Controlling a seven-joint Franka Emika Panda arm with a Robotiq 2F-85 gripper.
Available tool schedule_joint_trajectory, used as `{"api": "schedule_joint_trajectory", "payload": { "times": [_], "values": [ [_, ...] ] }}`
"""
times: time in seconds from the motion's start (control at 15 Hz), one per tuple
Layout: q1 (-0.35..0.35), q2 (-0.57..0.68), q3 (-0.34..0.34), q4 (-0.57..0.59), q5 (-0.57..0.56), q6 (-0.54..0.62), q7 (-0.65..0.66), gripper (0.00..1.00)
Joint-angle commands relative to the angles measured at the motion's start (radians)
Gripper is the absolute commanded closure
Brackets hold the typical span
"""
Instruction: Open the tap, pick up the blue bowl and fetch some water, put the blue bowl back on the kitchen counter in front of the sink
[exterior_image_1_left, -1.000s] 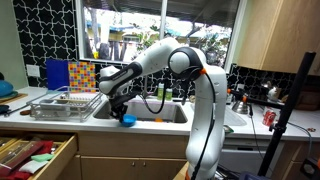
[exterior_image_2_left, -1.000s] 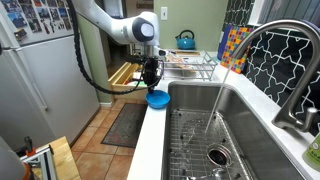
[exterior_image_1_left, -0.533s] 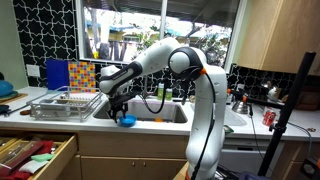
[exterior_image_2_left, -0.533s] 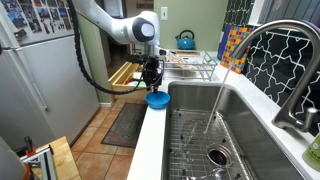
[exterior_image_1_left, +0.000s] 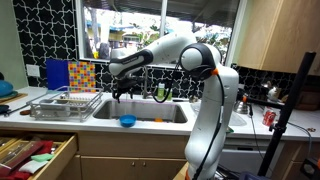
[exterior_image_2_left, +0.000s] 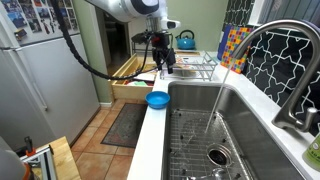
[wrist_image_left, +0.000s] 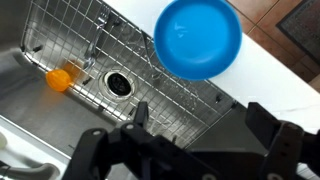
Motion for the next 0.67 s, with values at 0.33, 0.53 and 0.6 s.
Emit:
{"api": "schedule_joint_trajectory", "payload": {
  "times": [0.33,0.53,0.6],
  "values": [
    [-0.080,-0.081,-0.012,0.053,-0.108,-0.002,0.231,0.00],
    [-0.089,-0.091,-0.012,0.054,-0.125,-0.002,0.288,0.00],
    [-0.089,-0.091,-0.012,0.054,-0.126,-0.002,0.293,0.00]
  ]
}}
